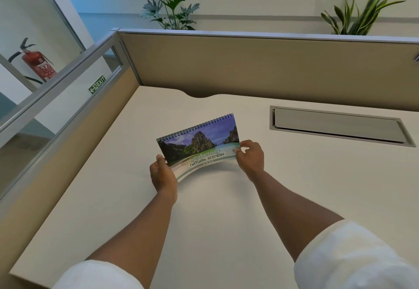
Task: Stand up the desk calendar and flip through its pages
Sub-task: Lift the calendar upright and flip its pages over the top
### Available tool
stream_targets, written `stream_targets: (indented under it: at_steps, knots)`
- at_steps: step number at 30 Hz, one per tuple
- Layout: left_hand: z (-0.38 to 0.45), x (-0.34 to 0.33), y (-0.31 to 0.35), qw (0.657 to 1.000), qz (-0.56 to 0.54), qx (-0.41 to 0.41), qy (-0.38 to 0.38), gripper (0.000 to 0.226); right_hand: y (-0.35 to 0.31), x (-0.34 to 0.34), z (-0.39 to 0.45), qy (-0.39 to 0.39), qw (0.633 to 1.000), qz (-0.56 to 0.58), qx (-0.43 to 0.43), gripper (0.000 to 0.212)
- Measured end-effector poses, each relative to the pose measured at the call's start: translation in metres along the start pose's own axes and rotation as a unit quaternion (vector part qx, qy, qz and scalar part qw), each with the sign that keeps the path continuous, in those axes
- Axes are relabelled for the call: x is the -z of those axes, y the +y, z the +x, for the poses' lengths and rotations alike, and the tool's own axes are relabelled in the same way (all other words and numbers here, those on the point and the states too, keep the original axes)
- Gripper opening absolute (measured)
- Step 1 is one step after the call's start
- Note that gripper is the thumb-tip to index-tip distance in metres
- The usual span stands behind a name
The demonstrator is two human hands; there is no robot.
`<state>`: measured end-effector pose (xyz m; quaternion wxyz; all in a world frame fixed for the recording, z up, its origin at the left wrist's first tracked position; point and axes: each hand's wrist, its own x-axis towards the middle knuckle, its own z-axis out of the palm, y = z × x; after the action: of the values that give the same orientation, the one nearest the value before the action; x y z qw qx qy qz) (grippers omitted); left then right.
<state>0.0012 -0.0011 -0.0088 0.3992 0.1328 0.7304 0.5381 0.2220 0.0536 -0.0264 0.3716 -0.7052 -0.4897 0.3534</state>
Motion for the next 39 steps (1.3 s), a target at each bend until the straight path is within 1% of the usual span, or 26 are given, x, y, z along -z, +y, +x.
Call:
stream_targets:
  at_steps: [2,4,6,8,13,15,17,19,21,24,26,27,28,29,31,33,34,35,39]
  knots:
    - [-0.001,0.001,-0.002,1.000,-0.004,-0.002,-0.009,0.043,-0.002,0.002,-0.003,0.007,0.999,0.047,-0.002,0.013]
    - [-0.002,0.002,-0.004,1.000,-0.012,-0.002,-0.017,0.045,-0.003,0.005,-0.005,-0.006,0.997,0.081,-0.009,0.007]
    - [-0.003,0.002,-0.005,0.999,-0.029,0.006,-0.026,0.047,-0.003,0.008,-0.004,-0.031,0.995,0.095,-0.020,0.013]
    - [-0.003,0.002,-0.006,0.998,-0.047,0.016,-0.033,0.048,-0.003,0.012,-0.004,-0.048,0.995,0.086,-0.019,0.018]
    - [-0.005,0.003,-0.006,0.997,-0.066,0.019,-0.036,0.050,-0.002,0.017,-0.002,-0.066,0.995,0.079,-0.010,0.020]
    - [-0.006,0.004,-0.006,0.996,-0.070,0.027,-0.041,0.048,-0.003,0.018,-0.001,-0.105,0.987,0.115,-0.040,0.024]
    - [-0.006,0.006,-0.005,0.996,-0.071,0.032,-0.032,0.042,-0.007,0.021,-0.002,-0.156,0.964,0.193,-0.093,0.026]
    - [-0.005,0.008,-0.004,0.996,-0.078,0.036,-0.019,0.032,-0.010,0.025,-0.004,-0.188,0.940,0.253,-0.129,0.028]
    - [-0.004,0.011,-0.004,0.993,-0.101,0.052,-0.024,0.034,-0.014,0.029,-0.005,-0.225,0.913,0.310,-0.140,0.034]
    - [-0.004,0.015,-0.004,0.990,-0.117,0.072,-0.016,0.040,-0.027,0.035,-0.006,-0.305,0.853,0.399,-0.141,0.058]
    - [-0.004,0.017,-0.005,0.989,-0.132,0.073,0.002,0.034,-0.033,0.039,-0.003,-0.353,0.806,0.455,-0.140,0.079]
    - [-0.003,0.018,-0.007,0.987,-0.140,0.073,0.008,0.026,-0.036,0.040,0.000,-0.373,0.783,0.479,-0.132,0.088]
    - [-0.003,0.019,-0.009,0.987,-0.145,0.073,0.010,0.017,-0.039,0.040,0.001,-0.384,0.767,0.498,-0.123,0.093]
    - [-0.003,0.019,-0.010,0.988,-0.141,0.069,0.012,0.014,-0.043,0.040,0.002,-0.385,0.756,0.516,-0.118,0.095]
    - [0.000,0.018,-0.013,0.992,-0.114,0.052,0.017,0.017,-0.052,0.037,0.005,-0.368,0.736,0.555,-0.122,0.097]
    - [0.000,0.015,-0.013,0.997,-0.066,0.028,0.013,0.025,-0.064,0.035,0.007,-0.359,0.708,0.596,-0.119,0.089]
    - [-0.001,0.013,-0.013,0.999,-0.044,0.016,0.005,0.029,-0.070,0.035,0.008,-0.362,0.698,0.608,-0.109,0.083]
    - [-0.003,0.012,-0.013,1.000,-0.027,0.005,-0.001,0.031,-0.076,0.034,0.009,-0.365,0.697,0.610,-0.097,0.078]
    - [-0.005,0.007,-0.011,1.000,-0.022,-0.002,0.008,0.032,-0.090,0.034,0.008,-0.348,0.733,0.580,-0.078,0.071]
